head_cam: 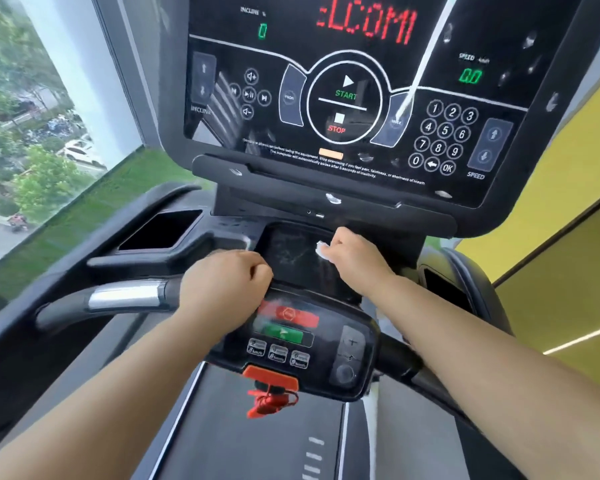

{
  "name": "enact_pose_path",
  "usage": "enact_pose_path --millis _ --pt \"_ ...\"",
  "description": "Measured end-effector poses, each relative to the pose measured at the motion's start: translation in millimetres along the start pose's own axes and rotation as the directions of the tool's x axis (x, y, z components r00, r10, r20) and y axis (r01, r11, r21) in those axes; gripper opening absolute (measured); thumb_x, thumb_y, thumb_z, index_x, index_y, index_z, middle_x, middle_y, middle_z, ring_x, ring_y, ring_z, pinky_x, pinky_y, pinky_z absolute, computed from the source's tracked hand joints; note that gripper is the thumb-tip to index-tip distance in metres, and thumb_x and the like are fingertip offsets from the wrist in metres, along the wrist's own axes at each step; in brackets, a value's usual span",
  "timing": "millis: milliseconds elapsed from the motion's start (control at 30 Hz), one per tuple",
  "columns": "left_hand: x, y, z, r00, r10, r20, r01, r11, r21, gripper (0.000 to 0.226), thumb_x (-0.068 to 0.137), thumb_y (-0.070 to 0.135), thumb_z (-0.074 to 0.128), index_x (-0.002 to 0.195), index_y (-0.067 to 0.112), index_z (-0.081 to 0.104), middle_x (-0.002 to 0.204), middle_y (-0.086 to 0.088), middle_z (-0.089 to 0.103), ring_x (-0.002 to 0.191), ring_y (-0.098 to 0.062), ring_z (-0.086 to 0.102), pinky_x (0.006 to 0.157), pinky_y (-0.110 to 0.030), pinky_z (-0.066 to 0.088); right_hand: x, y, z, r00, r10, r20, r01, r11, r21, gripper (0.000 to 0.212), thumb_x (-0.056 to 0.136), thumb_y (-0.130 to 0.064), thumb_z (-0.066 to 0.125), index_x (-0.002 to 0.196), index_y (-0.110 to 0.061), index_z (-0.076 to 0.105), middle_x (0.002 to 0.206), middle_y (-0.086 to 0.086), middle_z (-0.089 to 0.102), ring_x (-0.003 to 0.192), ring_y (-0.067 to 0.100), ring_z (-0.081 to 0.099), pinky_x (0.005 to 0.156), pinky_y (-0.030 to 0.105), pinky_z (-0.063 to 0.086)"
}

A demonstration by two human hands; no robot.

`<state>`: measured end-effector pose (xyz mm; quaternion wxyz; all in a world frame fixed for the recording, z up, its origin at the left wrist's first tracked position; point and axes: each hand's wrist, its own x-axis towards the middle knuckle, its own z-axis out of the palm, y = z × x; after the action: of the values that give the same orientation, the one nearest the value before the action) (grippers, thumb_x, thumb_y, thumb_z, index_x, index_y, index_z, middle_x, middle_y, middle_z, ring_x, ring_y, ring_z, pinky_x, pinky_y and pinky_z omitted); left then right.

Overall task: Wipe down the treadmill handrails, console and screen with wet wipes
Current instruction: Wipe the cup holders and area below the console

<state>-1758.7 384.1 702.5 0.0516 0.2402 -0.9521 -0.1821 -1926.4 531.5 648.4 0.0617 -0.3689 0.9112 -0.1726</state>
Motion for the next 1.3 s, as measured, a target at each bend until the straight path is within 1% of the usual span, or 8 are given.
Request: enact_pose_path --millis 133,267,467,733,833,1000,1167,1300 --pt "-0.8 -2.4 3.2 0.999 0.026 -0.030 -0.027 0.999 -0.025 0.031 0.091 0.027 0.037 0.091 0.026 0.068 0.098 0.005 0.066 0.085 -0.019 0.058 0.060 -0.026 0.038 -11.4 10.9 -5.8 0.951 -0.211 0.224 0.229 0.972 -0.058 0.023 0.095 -0.024 0.056 0.104 -0.010 0.073 0.094 0.006 0.052 0.083 0.021 0.051 0.074 0.033 0.040" --pt "-1.7 -2.7 4.1 0.999 0.023 -0.032 -0.024 0.999 -0.033 0.032 0.092 0.027 0.037 0.090 0.025 0.068 0.098 0.005 0.065 0.083 -0.018 0.059 0.058 -0.022 0.039 3.4 -5.8 -1.2 0.992 0.110 0.058 -0.119 0.979 0.165 0.029 0.095 -0.039 0.050 0.084 -0.012 0.053 0.083 0.002 0.048 0.075 0.022 0.046 0.070 0.035 0.038" --pt "-2.7 -1.7 7.5 0.997 -0.003 -0.081 0.000 1.000 -0.030 0.030 0.092 0.029 0.038 0.090 0.027 0.069 0.099 0.008 0.065 0.086 -0.013 0.057 0.063 -0.026 0.042 30.8 -35.5 2.3 0.997 0.047 0.062 -0.045 0.998 -0.032 0.014 0.102 -0.024 0.032 0.095 -0.016 0.040 0.095 0.005 0.042 0.084 0.020 0.040 0.074 0.035 0.034" --pt "-3.4 4.3 11.1 0.985 -0.090 -0.149 0.095 0.995 0.027 0.034 0.091 0.034 0.037 0.087 0.028 0.070 0.097 0.009 0.068 0.088 -0.014 0.057 0.064 -0.025 0.043 49.5 -39.2 14.6 0.984 -0.061 0.166 -0.008 0.921 0.388 0.036 0.094 -0.034 0.054 0.070 -0.014 0.037 0.070 0.000 0.040 0.066 0.017 0.036 0.061 0.034 0.028" --pt "-4.2 5.4 10.5 0.984 -0.091 -0.153 0.098 0.994 0.042 0.041 0.087 0.039 0.030 0.087 0.031 0.070 0.098 0.010 0.067 0.089 -0.012 0.056 0.060 -0.025 0.037 44.4 -38.8 11.9 0.940 -0.269 0.208 0.177 0.910 0.375 0.030 0.092 -0.028 0.061 0.073 -0.008 0.050 0.073 0.003 0.044 0.066 0.016 0.041 0.063 0.032 0.032" --pt "-3.5 8.5 10.9 0.981 -0.101 -0.168 0.108 0.993 0.036 0.048 0.078 0.039 0.024 0.084 0.031 0.070 0.098 0.011 0.067 0.092 -0.012 0.056 0.063 -0.025 0.034 29.6 7.8 -0.7 0.724 -0.627 0.287 0.596 0.779 0.197 0.019 0.087 -0.001 0.062 0.099 -0.008 0.075 0.092 0.011 0.058 0.084 0.019 0.056 0.079 0.021 0.043" --pt "-7.4 11.9 9.2 0.971 -0.117 -0.209 0.122 0.992 0.013 0.047 0.073 0.037 0.024 0.080 0.031 0.070 0.096 0.014 0.066 0.086 -0.007 0.049 0.055 -0.007 0.022 46.7 -9.2 20.7 0.940 -0.319 0.122 0.262 0.902 0.344 0.039 0.088 -0.039 0.064 0.076 -0.002 0.057 0.072 0.000 0.047 0.068 0.016 0.046 0.065 0.030 0.037" --pt "-7.9 12.2 10.1 0.967 -0.107 -0.233 0.112 0.994 0.005 0.044 0.074 0.036 0.026 0.077 0.031 0.070 0.093 0.013 0.067 0.082 -0.005 0.045 0.057 -0.009 0.025 39.3 -21.5 23.2 0.851 -0.509 0.133 0.448 0.833 0.324 0.024 0.091 -0.021 0.063 0.087 0.001 0.069 0.077 0.001 0.048 0.071 0.012 0.044 0.067 0.024 0.033"
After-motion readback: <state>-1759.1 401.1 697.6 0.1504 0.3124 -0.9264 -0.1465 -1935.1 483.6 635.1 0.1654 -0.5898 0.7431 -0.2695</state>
